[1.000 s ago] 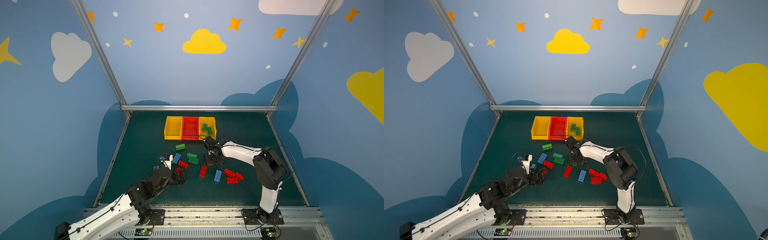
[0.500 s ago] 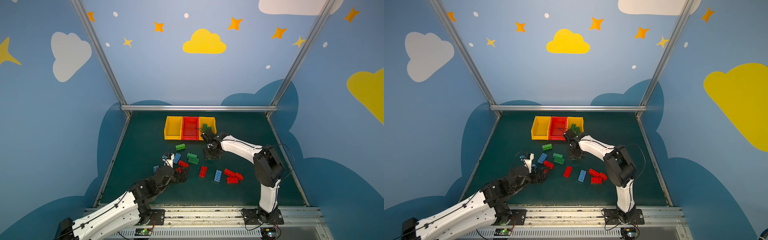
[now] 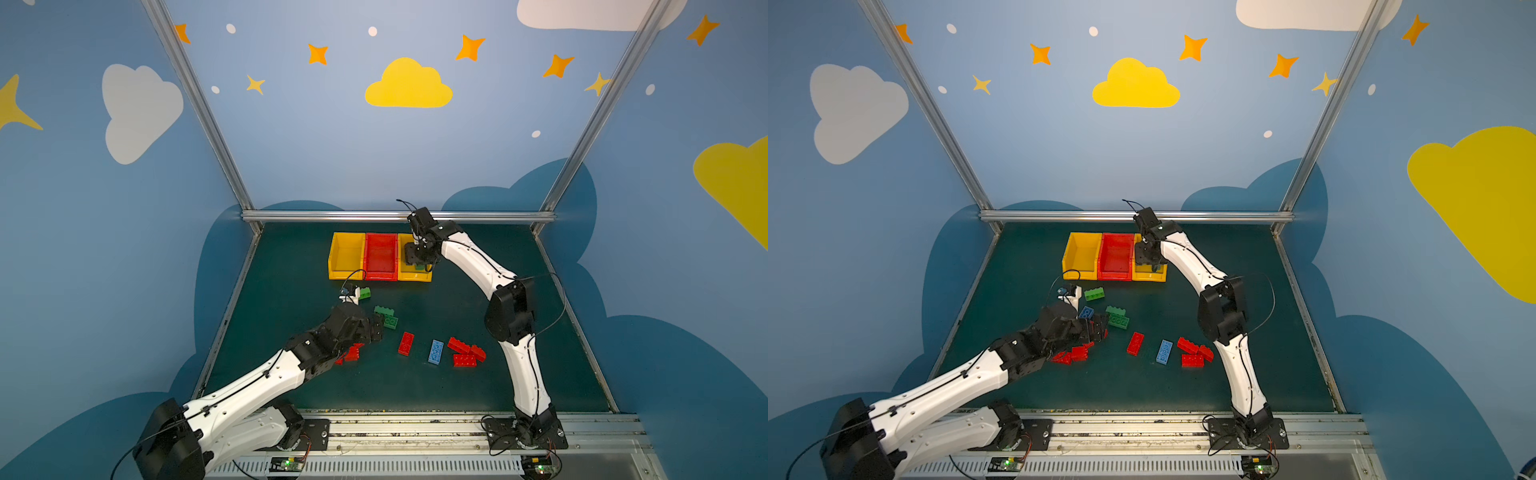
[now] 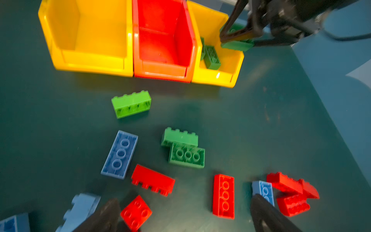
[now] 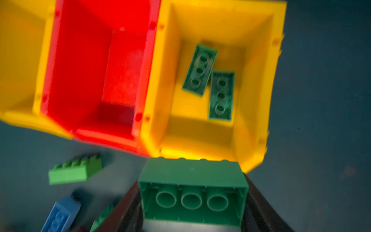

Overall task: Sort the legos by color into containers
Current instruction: 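Carry the third green brick into the yellow bin and open the right gripper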

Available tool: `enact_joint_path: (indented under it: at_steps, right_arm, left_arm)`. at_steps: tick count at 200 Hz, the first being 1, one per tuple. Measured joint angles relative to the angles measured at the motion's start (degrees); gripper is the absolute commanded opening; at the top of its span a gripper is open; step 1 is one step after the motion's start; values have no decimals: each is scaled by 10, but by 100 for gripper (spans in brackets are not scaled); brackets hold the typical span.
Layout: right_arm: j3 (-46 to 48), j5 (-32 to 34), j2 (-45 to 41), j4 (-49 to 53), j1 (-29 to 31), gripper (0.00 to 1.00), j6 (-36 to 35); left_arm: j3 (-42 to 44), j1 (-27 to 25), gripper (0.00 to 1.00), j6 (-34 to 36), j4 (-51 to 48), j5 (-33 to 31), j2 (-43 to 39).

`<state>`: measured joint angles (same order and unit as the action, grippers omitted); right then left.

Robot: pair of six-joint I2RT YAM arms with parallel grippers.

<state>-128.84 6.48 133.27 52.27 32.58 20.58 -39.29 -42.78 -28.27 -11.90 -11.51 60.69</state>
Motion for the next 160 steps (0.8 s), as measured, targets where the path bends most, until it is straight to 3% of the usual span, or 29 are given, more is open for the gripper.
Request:
enact_joint_path:
  at_steps: [47, 55, 65, 78, 126, 160]
  right_arm:
    - [-59, 4, 65, -23, -16, 52, -27]
    - [-72, -1, 76, -27, -17, 60, -29]
    - [-90, -5, 90, -30, -19, 76, -31]
    - [-109, -11, 102, -32, -19, 82, -35]
    - [-120, -19, 99, -37, -21, 89, -44]
    - [-34, -28, 16, -38, -21, 92, -44]
  left_arm:
    - [-27, 26, 100, 15, 0, 10, 46]
    - [-28, 30, 100, 15, 0, 12, 49]
    - [-28, 34, 100, 16, -1, 14, 50]
    - [-28, 39, 100, 16, -1, 16, 50]
    - [-48, 48, 100, 17, -7, 23, 75]
    - [-72, 48, 100, 22, -13, 30, 88]
